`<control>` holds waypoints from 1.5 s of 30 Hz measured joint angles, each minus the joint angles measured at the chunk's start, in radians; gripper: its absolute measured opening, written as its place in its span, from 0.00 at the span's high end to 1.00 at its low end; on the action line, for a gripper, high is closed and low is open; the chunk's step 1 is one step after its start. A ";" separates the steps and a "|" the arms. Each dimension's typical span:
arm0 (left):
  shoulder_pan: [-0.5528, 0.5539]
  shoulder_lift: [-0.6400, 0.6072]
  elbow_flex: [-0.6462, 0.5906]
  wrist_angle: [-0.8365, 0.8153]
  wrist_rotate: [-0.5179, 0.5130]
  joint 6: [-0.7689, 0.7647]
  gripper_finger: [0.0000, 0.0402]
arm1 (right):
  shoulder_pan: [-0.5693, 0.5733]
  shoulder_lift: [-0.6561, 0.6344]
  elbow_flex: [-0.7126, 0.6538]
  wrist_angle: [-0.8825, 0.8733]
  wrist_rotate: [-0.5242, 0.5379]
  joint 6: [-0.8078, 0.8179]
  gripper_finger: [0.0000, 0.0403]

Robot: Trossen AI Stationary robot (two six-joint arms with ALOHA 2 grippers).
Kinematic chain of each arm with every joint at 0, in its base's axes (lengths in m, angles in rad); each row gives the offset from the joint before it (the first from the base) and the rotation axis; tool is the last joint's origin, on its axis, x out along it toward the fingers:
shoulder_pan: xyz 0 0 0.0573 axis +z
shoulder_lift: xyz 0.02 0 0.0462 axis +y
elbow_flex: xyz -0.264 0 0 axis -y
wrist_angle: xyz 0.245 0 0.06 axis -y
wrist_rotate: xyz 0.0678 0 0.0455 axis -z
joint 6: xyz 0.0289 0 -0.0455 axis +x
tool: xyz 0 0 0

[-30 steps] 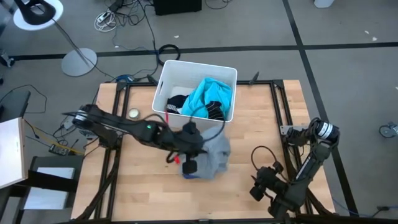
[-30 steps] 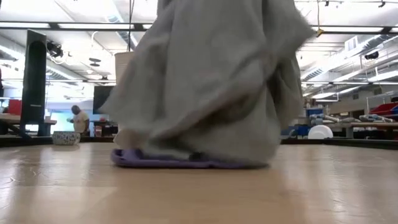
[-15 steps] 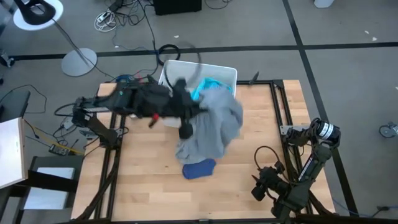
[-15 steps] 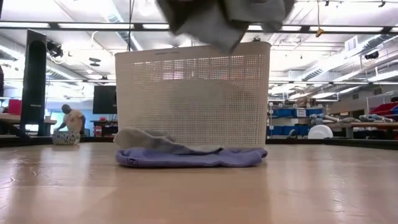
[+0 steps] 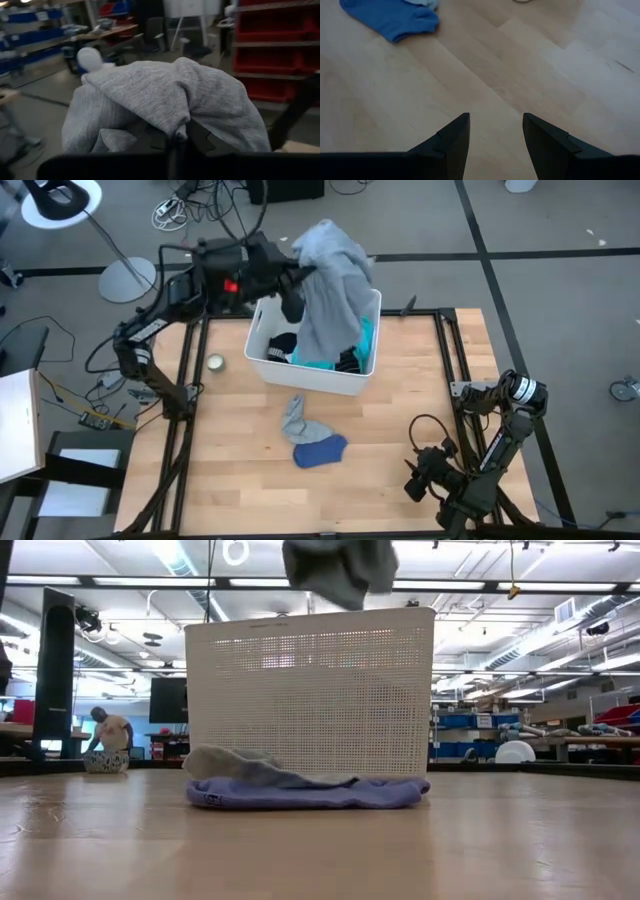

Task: Sort clothes
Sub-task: Put the gray shirt into the laundry bin, then put the gray sock into the laundry bin

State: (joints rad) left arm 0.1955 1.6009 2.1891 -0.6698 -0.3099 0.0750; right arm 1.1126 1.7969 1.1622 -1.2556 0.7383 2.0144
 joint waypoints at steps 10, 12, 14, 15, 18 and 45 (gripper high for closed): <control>0.125 0.075 0.000 -0.300 -0.083 -0.103 0.83 | 0.000 0.000 0.000 -0.002 0.001 0.000 0.55; 0.140 0.099 0.000 -0.373 -0.072 -0.143 0.82 | 0.000 0.000 0.000 -0.002 0.002 0.000 0.55; 0.154 0.127 0.000 -0.440 -0.032 -0.177 0.82 | 0.000 0.000 0.000 -0.002 0.002 0.001 0.55; 0.162 0.139 -0.001 -0.469 -0.013 -0.192 0.82 | 0.000 0.000 0.000 -0.001 0.002 0.002 0.55; 0.179 0.175 -0.001 -0.530 0.014 -0.231 0.81 | 0.000 0.000 0.000 0.000 0.002 0.002 0.55; -0.052 0.020 0.000 -0.606 0.141 -0.211 0.56 | 0.000 -0.001 0.000 0.020 0.003 0.002 0.55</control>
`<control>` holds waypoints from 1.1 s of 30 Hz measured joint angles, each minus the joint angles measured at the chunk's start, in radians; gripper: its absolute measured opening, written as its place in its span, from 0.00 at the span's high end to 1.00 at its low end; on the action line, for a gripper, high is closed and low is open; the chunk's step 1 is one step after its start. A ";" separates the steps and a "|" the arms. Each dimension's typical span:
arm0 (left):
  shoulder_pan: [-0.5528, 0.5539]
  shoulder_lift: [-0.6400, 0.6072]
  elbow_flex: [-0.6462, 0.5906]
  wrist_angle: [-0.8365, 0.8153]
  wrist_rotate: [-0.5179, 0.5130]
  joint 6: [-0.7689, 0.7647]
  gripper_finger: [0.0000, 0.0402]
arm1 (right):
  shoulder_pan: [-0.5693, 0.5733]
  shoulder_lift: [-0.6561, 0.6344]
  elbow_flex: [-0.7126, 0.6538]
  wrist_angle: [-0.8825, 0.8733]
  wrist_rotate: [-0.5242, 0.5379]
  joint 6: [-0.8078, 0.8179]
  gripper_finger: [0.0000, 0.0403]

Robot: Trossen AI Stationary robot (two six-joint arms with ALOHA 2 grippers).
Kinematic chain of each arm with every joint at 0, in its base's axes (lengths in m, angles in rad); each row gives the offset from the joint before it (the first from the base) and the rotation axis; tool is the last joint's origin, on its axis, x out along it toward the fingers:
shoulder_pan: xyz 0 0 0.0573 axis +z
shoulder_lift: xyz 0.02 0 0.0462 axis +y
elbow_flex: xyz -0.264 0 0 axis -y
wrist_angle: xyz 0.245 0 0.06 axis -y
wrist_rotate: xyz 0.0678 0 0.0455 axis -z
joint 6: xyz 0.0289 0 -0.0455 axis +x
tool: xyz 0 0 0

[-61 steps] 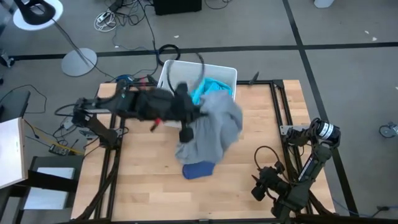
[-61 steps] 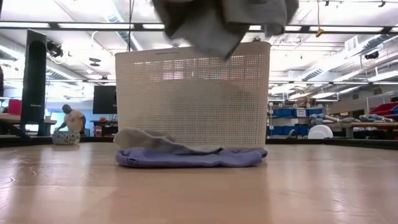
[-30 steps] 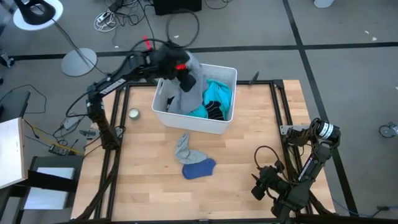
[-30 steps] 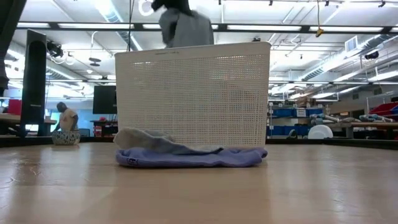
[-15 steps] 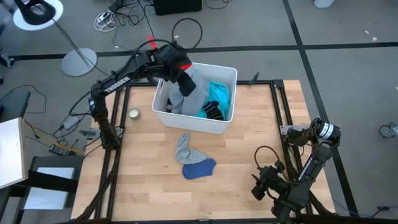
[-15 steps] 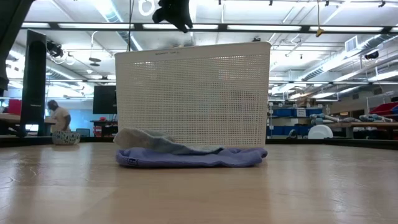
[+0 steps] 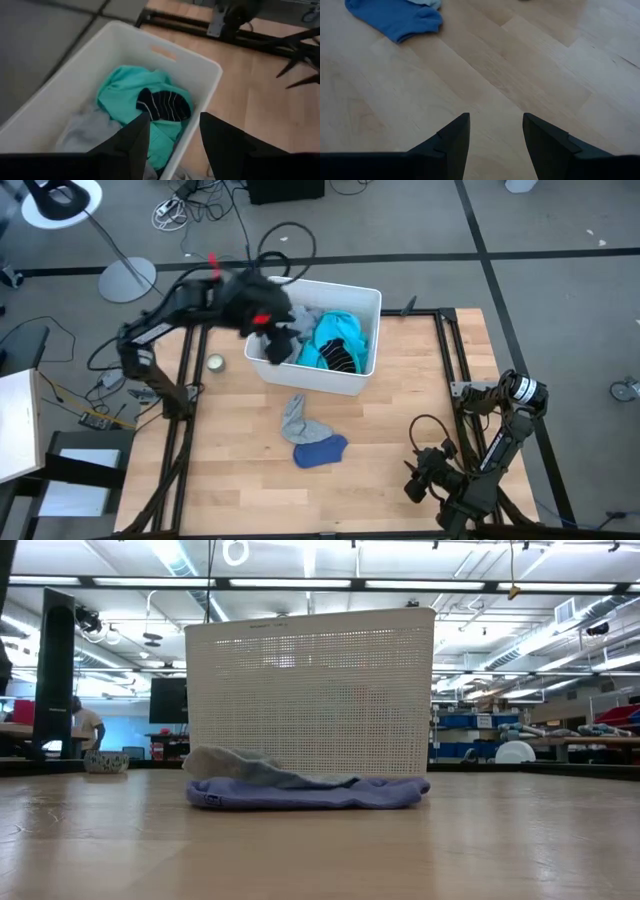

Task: Sort clothes
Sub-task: Put the gray sock into the laundry bin

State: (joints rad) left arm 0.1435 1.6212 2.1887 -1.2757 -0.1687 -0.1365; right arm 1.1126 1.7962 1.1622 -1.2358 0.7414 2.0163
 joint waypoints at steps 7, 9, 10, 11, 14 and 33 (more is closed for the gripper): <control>-0.289 -0.044 0.000 -0.010 -0.210 -0.025 0.56 | -0.003 0.000 0.000 0.000 0.003 -0.001 0.55; -0.361 -0.045 -0.007 -0.004 -0.262 -0.030 0.56 | -0.004 0.000 0.000 -0.001 0.008 -0.001 0.55; -0.394 -0.048 -0.033 0.021 -0.290 -0.032 0.56 | -0.006 0.000 0.000 0.000 0.019 -0.001 0.55; -0.420 -0.052 -0.066 0.053 -0.315 -0.032 0.56 | -0.008 0.000 0.000 0.000 0.031 -0.001 0.55; -0.485 -0.066 -0.212 0.166 -0.339 -0.032 0.56 | -0.015 0.000 0.000 0.008 0.071 -0.002 0.55; -0.554 -0.157 -1.244 1.311 -0.094 -0.102 0.56 | -0.218 0.000 0.000 0.510 0.198 -0.640 0.56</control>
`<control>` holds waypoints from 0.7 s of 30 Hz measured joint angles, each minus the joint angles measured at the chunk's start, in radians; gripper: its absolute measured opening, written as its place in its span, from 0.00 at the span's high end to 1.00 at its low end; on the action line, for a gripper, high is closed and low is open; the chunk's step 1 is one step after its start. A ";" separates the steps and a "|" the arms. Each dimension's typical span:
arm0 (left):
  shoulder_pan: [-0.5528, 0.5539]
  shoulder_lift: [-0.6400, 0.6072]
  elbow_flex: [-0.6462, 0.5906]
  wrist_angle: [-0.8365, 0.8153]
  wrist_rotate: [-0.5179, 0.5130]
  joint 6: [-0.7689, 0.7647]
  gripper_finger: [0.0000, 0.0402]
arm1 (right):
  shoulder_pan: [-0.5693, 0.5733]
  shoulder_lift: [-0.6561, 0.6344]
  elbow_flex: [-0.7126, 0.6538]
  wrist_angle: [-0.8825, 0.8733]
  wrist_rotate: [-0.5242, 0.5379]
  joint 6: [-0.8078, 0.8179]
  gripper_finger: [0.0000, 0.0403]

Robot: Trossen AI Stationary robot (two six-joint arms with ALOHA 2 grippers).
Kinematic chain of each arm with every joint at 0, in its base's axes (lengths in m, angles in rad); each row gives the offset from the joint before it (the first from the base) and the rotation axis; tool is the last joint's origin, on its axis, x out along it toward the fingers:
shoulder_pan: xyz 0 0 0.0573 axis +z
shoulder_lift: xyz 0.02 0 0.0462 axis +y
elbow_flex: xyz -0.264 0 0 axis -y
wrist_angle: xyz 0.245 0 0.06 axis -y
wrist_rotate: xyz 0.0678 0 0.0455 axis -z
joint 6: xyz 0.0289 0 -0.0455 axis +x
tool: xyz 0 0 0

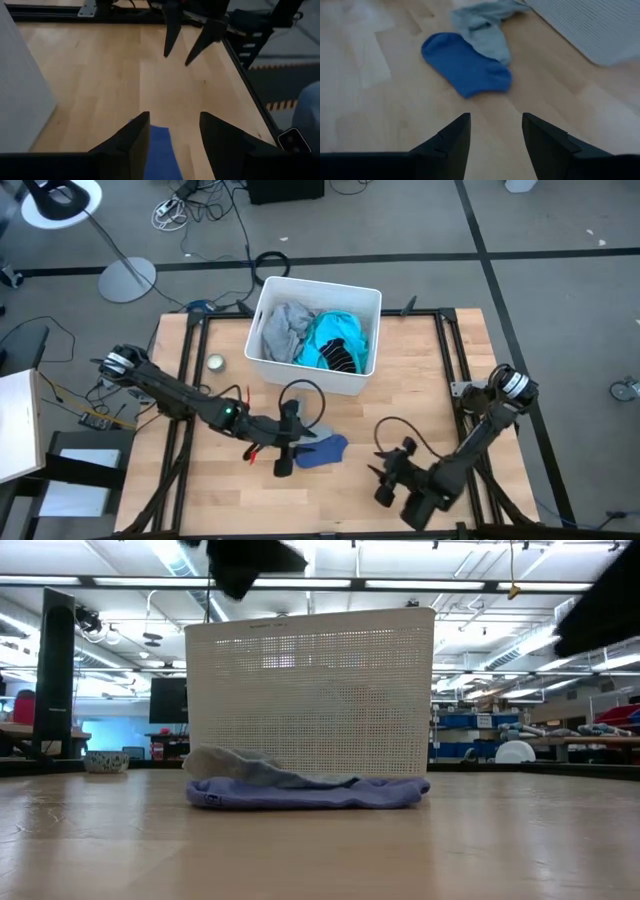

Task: Sort clothes
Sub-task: Put the gray sock into the laundry bin

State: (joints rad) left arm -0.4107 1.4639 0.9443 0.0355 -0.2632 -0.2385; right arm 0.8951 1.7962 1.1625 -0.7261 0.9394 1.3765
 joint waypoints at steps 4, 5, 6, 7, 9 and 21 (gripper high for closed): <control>0.004 -0.032 -0.133 0.151 0.001 -0.048 0.56 | -0.083 0.000 0.000 0.156 -0.038 -0.256 0.57; 0.004 -0.044 -0.167 0.195 0.003 -0.056 0.56 | -0.104 0.000 0.000 0.196 -0.049 -0.323 0.57; 0.005 -0.062 -0.205 0.225 0.003 -0.064 0.56 | -0.126 0.000 0.000 0.235 -0.065 -0.389 0.57; 0.006 -0.082 -0.243 0.256 0.001 -0.076 0.56 | -0.149 0.000 0.000 0.271 -0.085 -0.452 0.57; 0.005 -0.122 -0.311 0.326 -0.008 -0.084 0.56 | -0.197 0.000 0.000 0.336 -0.131 -0.568 0.57; 0.005 -0.370 -0.734 0.693 -0.106 -0.132 0.56 | -0.533 0.001 0.000 0.743 -0.511 -1.039 0.57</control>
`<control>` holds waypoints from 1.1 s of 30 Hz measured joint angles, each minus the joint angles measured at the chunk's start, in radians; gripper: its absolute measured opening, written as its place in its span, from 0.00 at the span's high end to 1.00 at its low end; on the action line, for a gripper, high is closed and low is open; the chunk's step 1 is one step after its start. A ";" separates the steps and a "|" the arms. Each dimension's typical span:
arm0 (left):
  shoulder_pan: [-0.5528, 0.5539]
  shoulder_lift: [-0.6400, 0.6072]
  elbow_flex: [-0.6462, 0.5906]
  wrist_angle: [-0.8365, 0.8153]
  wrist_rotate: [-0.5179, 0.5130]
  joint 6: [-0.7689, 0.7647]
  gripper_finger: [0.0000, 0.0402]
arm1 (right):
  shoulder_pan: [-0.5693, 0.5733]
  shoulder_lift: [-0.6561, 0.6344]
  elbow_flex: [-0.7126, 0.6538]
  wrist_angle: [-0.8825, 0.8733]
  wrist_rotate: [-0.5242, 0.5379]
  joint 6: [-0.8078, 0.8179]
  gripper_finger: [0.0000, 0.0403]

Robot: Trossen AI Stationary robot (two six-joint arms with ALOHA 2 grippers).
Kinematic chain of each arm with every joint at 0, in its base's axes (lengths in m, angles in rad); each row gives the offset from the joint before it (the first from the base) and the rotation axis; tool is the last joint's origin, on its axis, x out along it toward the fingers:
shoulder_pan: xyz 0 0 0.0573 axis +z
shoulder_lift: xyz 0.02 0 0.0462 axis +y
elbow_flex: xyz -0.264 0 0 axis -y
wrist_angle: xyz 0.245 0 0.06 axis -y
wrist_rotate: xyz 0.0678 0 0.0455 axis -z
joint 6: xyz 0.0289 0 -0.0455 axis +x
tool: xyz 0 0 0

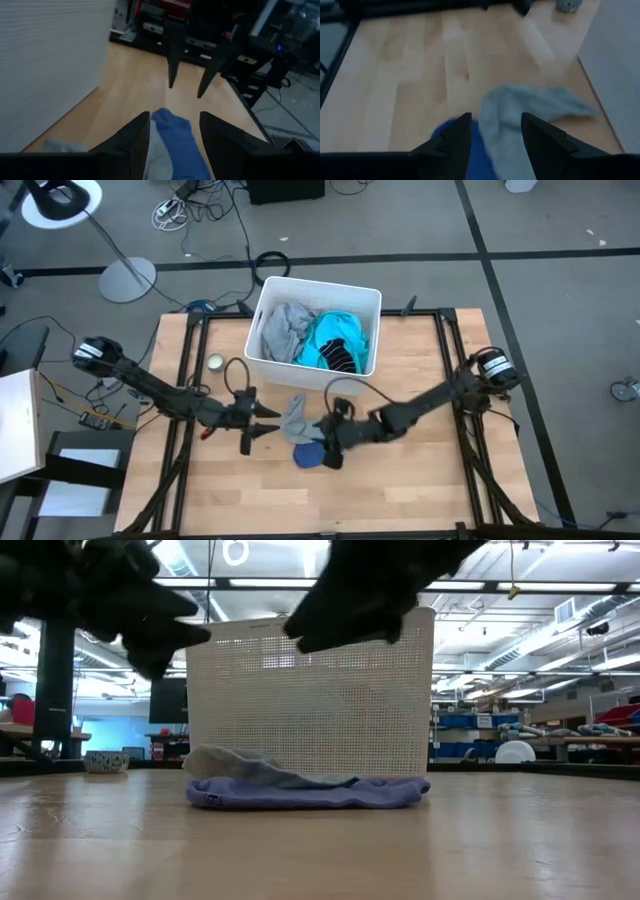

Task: Sort clothes
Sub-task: Put the gray sock into the laundry bin

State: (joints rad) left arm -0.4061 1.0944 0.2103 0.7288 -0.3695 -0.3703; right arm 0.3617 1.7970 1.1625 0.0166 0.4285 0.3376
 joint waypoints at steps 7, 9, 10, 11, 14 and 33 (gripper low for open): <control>0.000 -0.017 -0.140 0.145 -0.041 -0.058 0.56 | -0.120 0.112 0.001 0.163 -0.179 -0.051 0.57; 0.000 -0.017 -0.151 0.151 -0.042 -0.064 0.56 | -0.129 0.151 0.000 0.168 -0.238 -0.044 0.57; 0.000 -0.017 -0.152 0.149 -0.042 -0.065 0.56 | -0.131 0.166 0.000 0.166 -0.257 -0.037 0.57; 0.000 -0.017 -0.152 0.150 -0.042 -0.066 0.56 | -0.131 0.179 0.000 0.166 -0.269 -0.031 0.57; 0.000 -0.017 -0.152 0.150 -0.042 -0.064 0.56 | -0.126 0.211 0.000 0.164 -0.267 -0.032 0.57; 0.000 -0.016 -0.152 0.166 -0.044 -0.087 0.56 | -0.127 0.054 0.002 0.143 -0.191 -0.133 0.99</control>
State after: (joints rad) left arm -0.4061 1.0786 0.0578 0.8944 -0.4137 -0.4568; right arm 0.2346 1.8507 1.1645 0.1596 0.2373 0.2046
